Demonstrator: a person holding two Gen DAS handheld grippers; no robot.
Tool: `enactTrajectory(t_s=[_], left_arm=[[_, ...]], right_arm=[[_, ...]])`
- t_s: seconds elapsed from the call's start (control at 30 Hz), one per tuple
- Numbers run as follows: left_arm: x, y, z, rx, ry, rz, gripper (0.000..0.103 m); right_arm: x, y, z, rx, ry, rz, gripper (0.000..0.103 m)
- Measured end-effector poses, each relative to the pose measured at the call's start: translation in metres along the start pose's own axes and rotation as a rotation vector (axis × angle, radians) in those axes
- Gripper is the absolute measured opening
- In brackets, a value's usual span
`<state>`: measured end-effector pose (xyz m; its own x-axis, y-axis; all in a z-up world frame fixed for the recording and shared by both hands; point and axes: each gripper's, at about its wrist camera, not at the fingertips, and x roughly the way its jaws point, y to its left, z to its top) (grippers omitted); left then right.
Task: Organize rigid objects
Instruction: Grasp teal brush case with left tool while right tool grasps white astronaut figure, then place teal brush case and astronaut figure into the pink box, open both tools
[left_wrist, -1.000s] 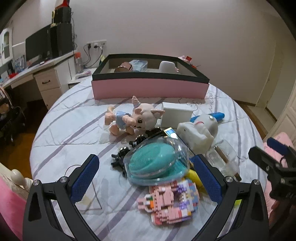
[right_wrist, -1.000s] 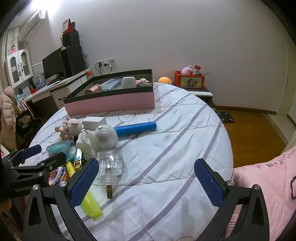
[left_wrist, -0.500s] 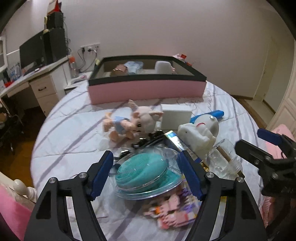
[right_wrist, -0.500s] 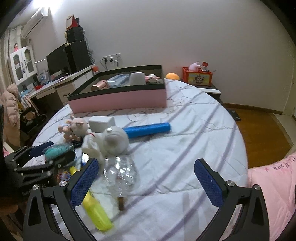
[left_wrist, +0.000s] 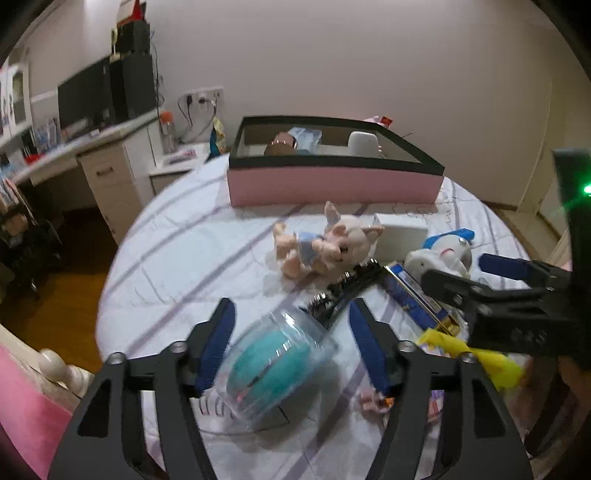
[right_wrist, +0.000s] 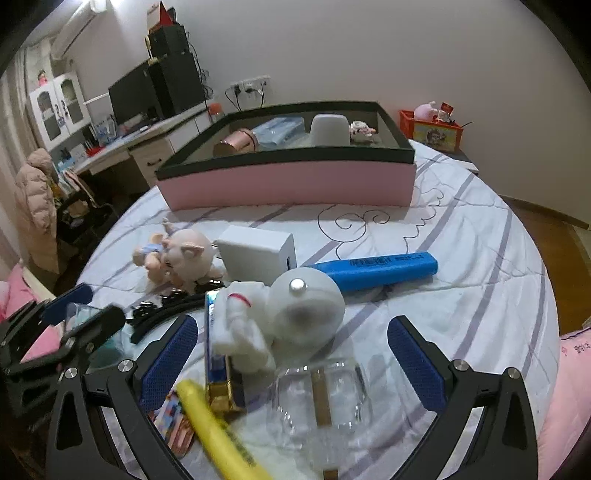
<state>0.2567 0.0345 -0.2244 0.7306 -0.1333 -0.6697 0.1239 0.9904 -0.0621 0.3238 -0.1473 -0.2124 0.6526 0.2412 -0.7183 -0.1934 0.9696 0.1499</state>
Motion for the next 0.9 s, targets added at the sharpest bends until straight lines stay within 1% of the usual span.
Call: enactTrajectory(t_s=[0.07,0.1,0.13,0.17,0.23,0.27,0.37,0.43,0.5,0.57,0.6,0.63,0.67,0.7,0.73,0.8,0.9], left_arm=[[0.003,0.002,-0.005,-0.003,0.009,-0.009,0.078],[0.004,0.001,-0.007,0.000,0.011,-0.006,0.082],[0.006,0.002,-0.010,0.004,0.016,0.000,0.083],[0.008,0.003,-0.012,0.004,0.025,0.007,0.084],[0.012,0.007,-0.016,-0.007,0.041,0.010,0.085],[0.014,0.009,-0.017,-0.015,0.045,0.007,0.085],[0.016,0.013,-0.019,-0.035,0.041,-0.008,0.085],[0.016,0.014,-0.019,-0.036,0.031,-0.008,0.080],[0.015,0.015,-0.018,-0.037,0.028,-0.032,0.062],[0.015,0.014,-0.016,-0.031,0.032,-0.036,0.062],[0.015,0.013,-0.016,-0.021,0.028,-0.034,0.059],[0.014,0.013,-0.015,-0.022,0.023,-0.036,0.054],[0.013,0.014,-0.015,-0.030,0.020,-0.046,0.045],[0.011,0.015,-0.014,-0.035,0.018,-0.057,0.042],[0.011,0.015,-0.014,-0.032,0.024,-0.063,0.041],[0.011,0.012,-0.013,-0.013,0.016,-0.053,0.040],[0.009,0.012,-0.013,-0.030,0.012,-0.072,0.040]], right_arm=[[0.006,0.000,0.001,-0.002,0.017,0.004,0.103],[0.008,-0.001,0.001,-0.002,0.018,0.010,0.101],[0.009,-0.002,0.000,-0.001,0.021,0.017,0.093],[0.011,-0.004,0.000,0.005,0.028,0.024,0.089],[0.012,-0.010,0.001,0.036,0.029,0.074,0.074],[0.012,-0.012,0.002,0.045,0.030,0.090,0.072],[0.011,-0.012,0.003,0.024,0.027,0.069,0.072],[0.007,-0.012,0.001,0.018,0.015,0.043,0.072],[0.004,-0.015,-0.002,0.023,0.010,0.041,0.072],[0.002,-0.018,-0.004,0.027,0.007,0.045,0.072],[0.002,-0.018,-0.004,0.025,0.005,0.042,0.072],[0.002,-0.019,-0.004,0.024,0.003,0.042,0.072],[0.000,-0.019,-0.005,0.025,-0.002,0.042,0.072],[0.001,-0.019,-0.004,0.025,-0.004,0.040,0.072],[0.000,-0.018,-0.005,0.023,-0.008,0.038,0.072],[-0.001,-0.017,-0.005,0.017,-0.010,0.033,0.072],[-0.001,-0.016,-0.005,0.014,-0.014,0.033,0.072]])
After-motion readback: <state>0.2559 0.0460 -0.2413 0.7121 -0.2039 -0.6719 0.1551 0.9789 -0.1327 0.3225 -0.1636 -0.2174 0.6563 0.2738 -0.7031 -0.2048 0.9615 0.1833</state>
